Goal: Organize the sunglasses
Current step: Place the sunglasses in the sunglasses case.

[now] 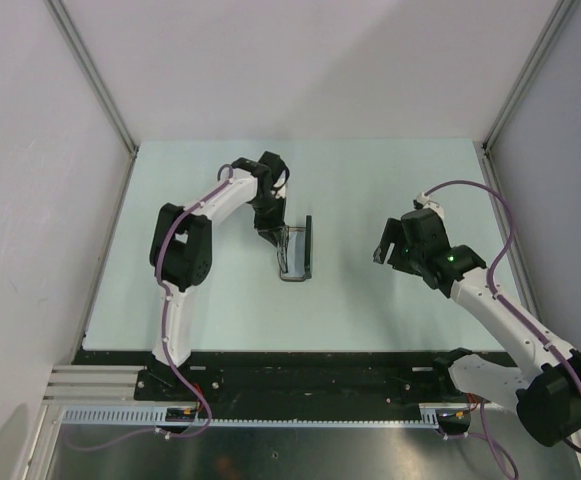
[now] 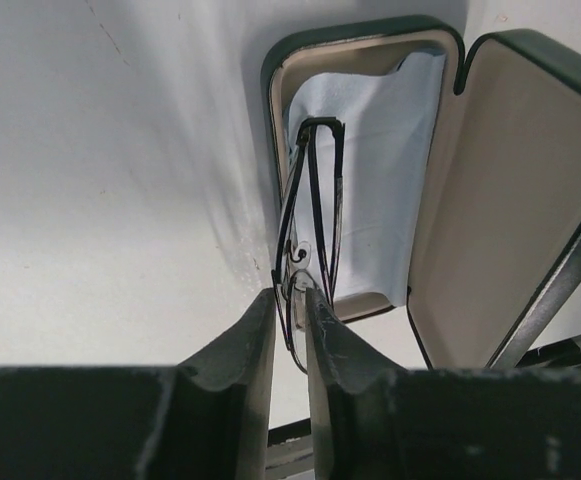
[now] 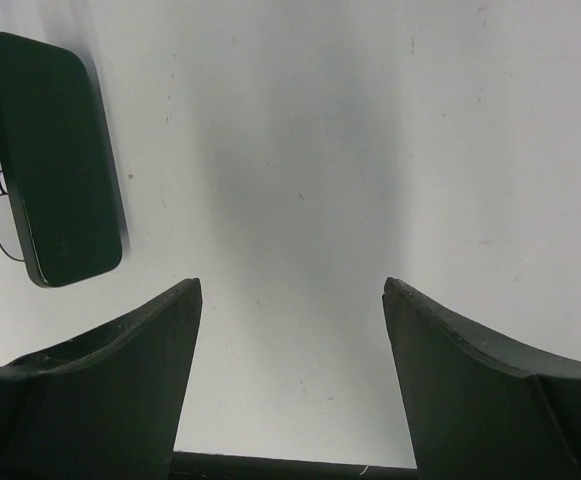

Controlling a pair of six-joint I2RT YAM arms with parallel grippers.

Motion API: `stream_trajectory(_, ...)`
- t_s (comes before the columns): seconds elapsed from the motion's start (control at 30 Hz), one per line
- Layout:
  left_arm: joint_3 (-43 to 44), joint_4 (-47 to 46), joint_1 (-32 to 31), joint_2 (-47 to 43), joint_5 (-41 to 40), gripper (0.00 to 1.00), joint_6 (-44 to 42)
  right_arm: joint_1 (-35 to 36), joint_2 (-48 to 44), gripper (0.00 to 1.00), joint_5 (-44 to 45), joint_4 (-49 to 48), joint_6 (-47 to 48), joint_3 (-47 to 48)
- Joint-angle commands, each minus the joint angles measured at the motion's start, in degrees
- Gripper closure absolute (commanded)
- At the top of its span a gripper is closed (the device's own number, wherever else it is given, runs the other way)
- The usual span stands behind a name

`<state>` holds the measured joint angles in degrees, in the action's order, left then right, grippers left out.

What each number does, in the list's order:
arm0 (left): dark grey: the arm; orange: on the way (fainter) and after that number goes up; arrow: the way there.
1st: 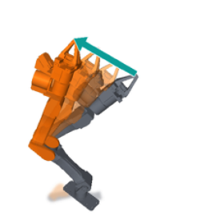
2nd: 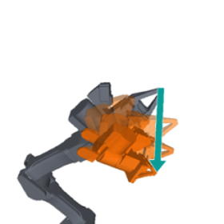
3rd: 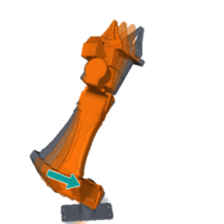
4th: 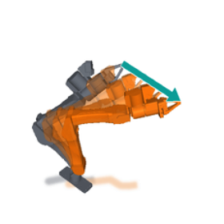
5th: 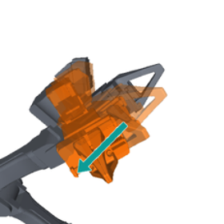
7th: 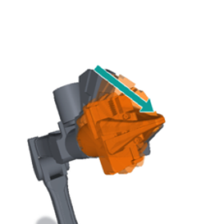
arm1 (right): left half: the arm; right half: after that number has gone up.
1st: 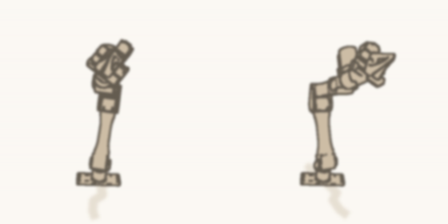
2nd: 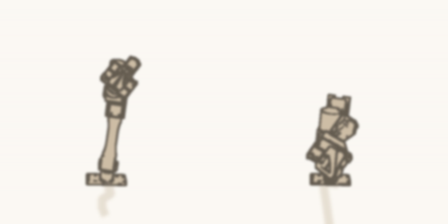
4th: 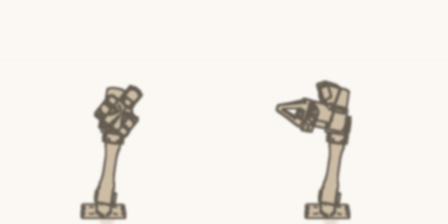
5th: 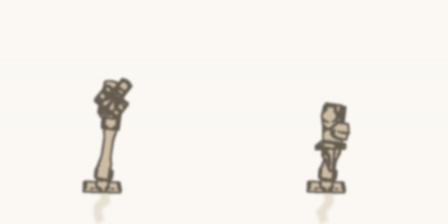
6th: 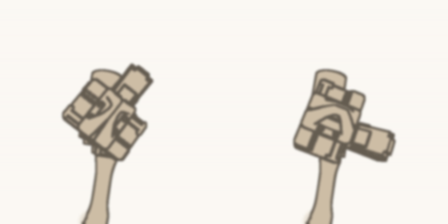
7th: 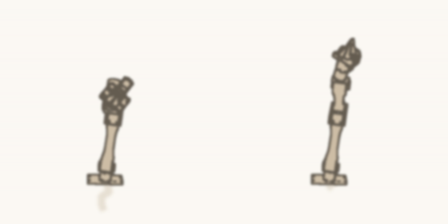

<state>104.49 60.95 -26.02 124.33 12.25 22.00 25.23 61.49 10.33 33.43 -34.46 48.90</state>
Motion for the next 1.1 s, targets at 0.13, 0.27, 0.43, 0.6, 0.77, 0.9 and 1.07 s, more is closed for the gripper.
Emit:
stream_trajectory(0.13, 2.83, 0.75, -0.35, -0.23, 2.24, 0.77, 0.24, -0.62, -1.46, 0.22, -0.48, -2.05, 0.27, -0.57)
stream_trajectory(0.27, 2.83, 0.66, -0.43, -0.06, 2.78, 0.78, 0.15, -0.62, -1.47, 0.22, -0.31, -2.14, 0.27, -0.83)
stream_trajectory(0.43, 2.92, 0.66, -0.79, -0.14, 3.31, 0.78, 0.24, -0.80, -1.38, 0.22, -0.22, -2.14, 0.27, -1.09)
stream_trajectory(0.6, 3.44, 0.66, -1.40, -0.67, 3.92, 0.78, 0.41, -0.80, -1.38, 0.22, -0.31, -2.32, 0.36, -1.18)
stream_trajectory(0.77, 3.97, 0.58, -2.02, -0.67, 4.71, 0.78, 0.59, -0.89, -1.11, 0.23, -0.31, -2.49, 0.36, -1.18)
stream_trajectory(0.9, 4.23, 0.58, -2.19, -0.15, 4.27, 0.78, 0.41, -0.98, -1.03, 0.22, -0.22, -2.49, 0.44, -1.36)
stream_trajectory(1.07, 4.32, 0.58, -2.28, 0.82, 3.75, 0.78, 0.50, -1.06, -0.94, 0.22, -0.05, -2.41, 0.53, -1.53)
